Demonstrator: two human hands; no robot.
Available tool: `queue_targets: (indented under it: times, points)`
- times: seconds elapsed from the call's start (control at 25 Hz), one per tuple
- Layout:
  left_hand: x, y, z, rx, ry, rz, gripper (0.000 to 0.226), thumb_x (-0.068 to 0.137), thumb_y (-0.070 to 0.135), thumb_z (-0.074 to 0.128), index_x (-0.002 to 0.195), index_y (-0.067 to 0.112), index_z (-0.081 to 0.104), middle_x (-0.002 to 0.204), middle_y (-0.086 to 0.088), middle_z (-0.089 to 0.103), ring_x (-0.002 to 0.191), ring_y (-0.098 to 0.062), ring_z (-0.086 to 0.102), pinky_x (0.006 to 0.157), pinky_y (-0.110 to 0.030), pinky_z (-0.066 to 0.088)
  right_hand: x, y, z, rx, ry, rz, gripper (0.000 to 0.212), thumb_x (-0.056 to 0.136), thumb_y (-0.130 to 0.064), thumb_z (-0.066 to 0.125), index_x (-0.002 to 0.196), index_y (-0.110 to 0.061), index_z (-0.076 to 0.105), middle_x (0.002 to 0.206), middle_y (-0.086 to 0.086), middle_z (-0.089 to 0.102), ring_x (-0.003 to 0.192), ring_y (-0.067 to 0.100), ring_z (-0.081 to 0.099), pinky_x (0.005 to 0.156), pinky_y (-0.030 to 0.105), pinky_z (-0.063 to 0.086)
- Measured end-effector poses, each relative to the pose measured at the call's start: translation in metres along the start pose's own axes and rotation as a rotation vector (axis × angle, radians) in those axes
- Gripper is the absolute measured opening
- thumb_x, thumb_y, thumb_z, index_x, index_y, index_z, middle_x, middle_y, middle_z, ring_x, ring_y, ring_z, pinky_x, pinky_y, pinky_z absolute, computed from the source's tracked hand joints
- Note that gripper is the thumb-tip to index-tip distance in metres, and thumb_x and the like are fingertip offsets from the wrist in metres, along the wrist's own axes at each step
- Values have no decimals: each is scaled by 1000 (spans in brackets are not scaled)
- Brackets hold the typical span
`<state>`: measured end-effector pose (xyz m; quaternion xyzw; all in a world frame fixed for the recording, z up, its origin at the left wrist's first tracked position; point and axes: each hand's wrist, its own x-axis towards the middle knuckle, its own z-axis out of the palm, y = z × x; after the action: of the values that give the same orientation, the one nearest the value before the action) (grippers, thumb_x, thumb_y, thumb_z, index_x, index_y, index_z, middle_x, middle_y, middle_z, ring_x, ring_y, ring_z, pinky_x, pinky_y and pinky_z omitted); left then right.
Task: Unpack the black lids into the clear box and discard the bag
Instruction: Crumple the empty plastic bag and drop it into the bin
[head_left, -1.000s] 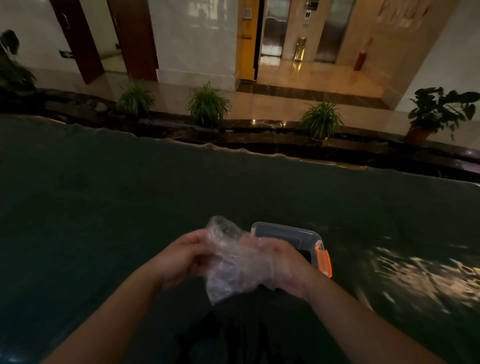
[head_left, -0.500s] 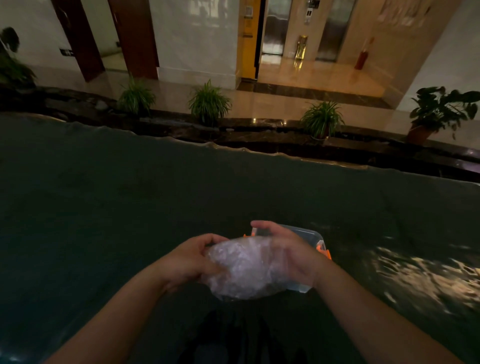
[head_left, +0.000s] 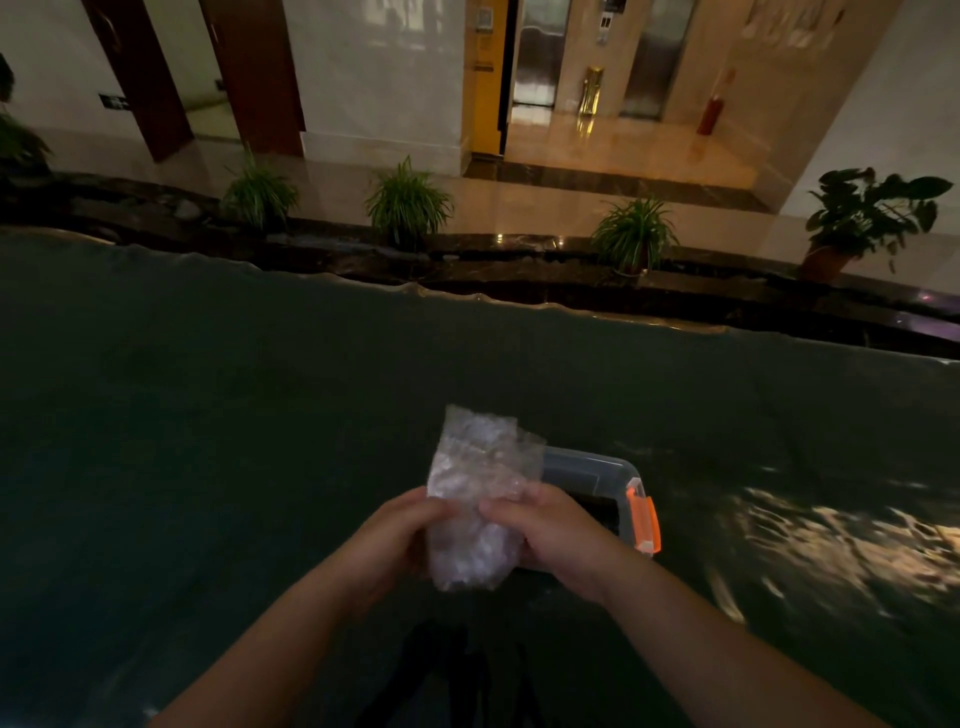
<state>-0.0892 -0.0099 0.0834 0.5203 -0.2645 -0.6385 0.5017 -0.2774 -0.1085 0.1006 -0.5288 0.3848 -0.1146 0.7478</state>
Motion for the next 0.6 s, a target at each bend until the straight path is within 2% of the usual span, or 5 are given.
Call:
queue_targets:
  times: [0.24,0.32,0.4,0.52,0.6]
  points:
    - [9,10,-13,72,-52,116,26,94,16,67,120,18,67,116,-13,74,106,-35,72,81,-47,62,-7,-1,-12,67,-24,-24,27,99,-23,64,118,-39,74,114,0,80,101,23,78,77,35,63]
    - [11,12,-17,94,-96,116,17,93,19,64,107,13,69,106,-11,76,96,-32,74,75,-41,61,-10,4,-13,139,-26,-57,28,101,-19,60,124,-28,73,118,7,78,100,25,77,73,34,62]
    - [16,12,-17,59,-121,94,17,83,22,62,92,12,71,92,-11,75,85,-29,73,69,-40,60,-14,9,-15,253,-9,-76,31,100,-18,54,123,-13,74,126,17,74,111,32,73,82,40,62]
    - [23,12,-8,136,-131,123,21,80,36,74,84,16,71,85,-4,74,80,-23,73,65,-37,59,-23,14,-21,331,50,-119,43,97,-39,49,104,-10,80,118,17,76,110,33,73,85,43,61]
    - [25,11,2,358,-181,214,28,72,29,90,90,20,70,94,-1,76,85,-19,75,68,-32,60,-31,15,-18,193,92,-147,37,88,-58,72,85,-21,79,96,4,79,90,23,76,71,33,60]
